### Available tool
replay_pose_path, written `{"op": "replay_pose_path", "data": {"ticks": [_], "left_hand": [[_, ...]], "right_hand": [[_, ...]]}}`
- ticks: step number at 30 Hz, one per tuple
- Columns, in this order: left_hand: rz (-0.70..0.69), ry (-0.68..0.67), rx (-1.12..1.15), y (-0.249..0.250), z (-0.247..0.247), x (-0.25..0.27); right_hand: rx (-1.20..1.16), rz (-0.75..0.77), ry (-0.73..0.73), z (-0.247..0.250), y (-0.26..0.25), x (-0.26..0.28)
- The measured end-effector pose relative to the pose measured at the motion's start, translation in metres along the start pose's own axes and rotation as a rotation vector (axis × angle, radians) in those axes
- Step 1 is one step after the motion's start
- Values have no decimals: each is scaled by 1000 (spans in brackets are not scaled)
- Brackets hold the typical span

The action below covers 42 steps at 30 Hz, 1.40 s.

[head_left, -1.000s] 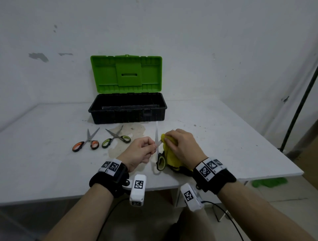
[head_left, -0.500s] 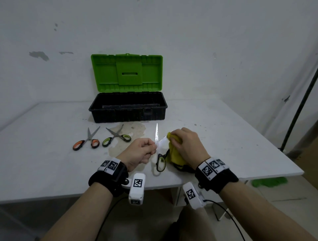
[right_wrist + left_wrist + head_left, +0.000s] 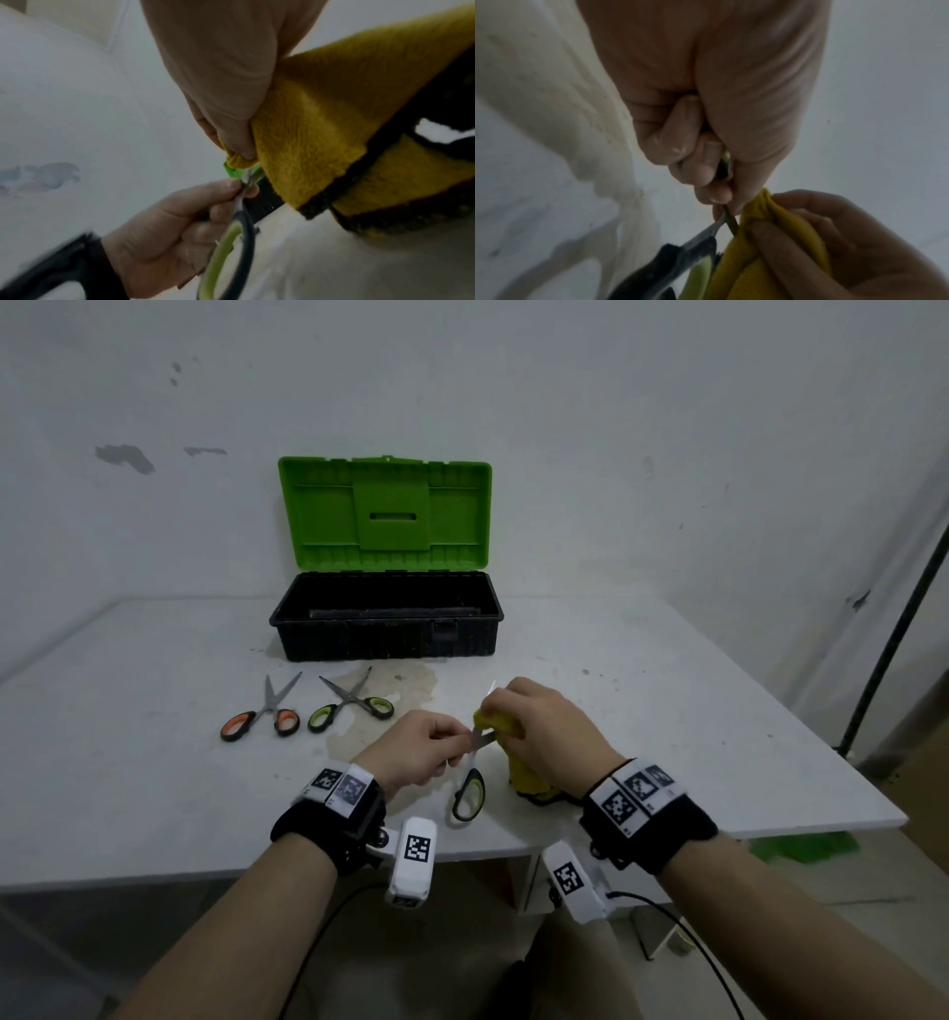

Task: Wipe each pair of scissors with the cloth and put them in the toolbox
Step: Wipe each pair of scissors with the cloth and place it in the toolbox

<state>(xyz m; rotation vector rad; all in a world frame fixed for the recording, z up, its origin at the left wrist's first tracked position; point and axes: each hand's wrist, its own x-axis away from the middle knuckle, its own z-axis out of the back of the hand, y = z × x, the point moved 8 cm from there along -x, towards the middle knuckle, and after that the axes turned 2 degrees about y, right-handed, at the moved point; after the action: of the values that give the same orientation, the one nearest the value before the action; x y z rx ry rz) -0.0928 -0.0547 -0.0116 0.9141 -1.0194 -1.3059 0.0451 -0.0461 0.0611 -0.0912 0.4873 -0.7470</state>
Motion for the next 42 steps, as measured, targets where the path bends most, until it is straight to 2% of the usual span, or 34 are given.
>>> {"op": "replay_pose_path", "data": {"ticks": [6, 13, 15, 20, 23, 25, 27, 34, 36, 40, 42], "left_hand": [[-26, -18, 5, 0, 0, 2], [-53, -44, 11, 1, -6, 4], [-56, -40, 12, 0, -6, 4], [-36, -49, -22, -1, -7, 6], [-7, -21, 30, -1, 0, 7], [-2, -27, 60, 0, 1, 6], [-14, -49, 60, 1, -1, 6], [-17, -74, 13, 3, -12, 6], [-1, -54, 31, 2, -8, 6], [4, -47, 88, 4, -3, 4], [-13, -71, 73, 7, -8, 4]], "right_hand": [[-58, -3, 47, -10, -2, 9], [14, 17, -13, -19, -6, 5], [2, -28, 23, -16, 0, 1], [-65, -263, 183, 4, 31, -12], [-74, -178, 125, 0, 18, -4], [8, -74, 24, -11, 1, 4], [79, -36, -6, -17, -6, 6], [-19, -280, 169, 7, 30, -10], [-60, -244, 171, 11, 26, -8], [37, -105, -20, -7, -1, 3], [70, -109, -14, -8, -3, 4]]}}
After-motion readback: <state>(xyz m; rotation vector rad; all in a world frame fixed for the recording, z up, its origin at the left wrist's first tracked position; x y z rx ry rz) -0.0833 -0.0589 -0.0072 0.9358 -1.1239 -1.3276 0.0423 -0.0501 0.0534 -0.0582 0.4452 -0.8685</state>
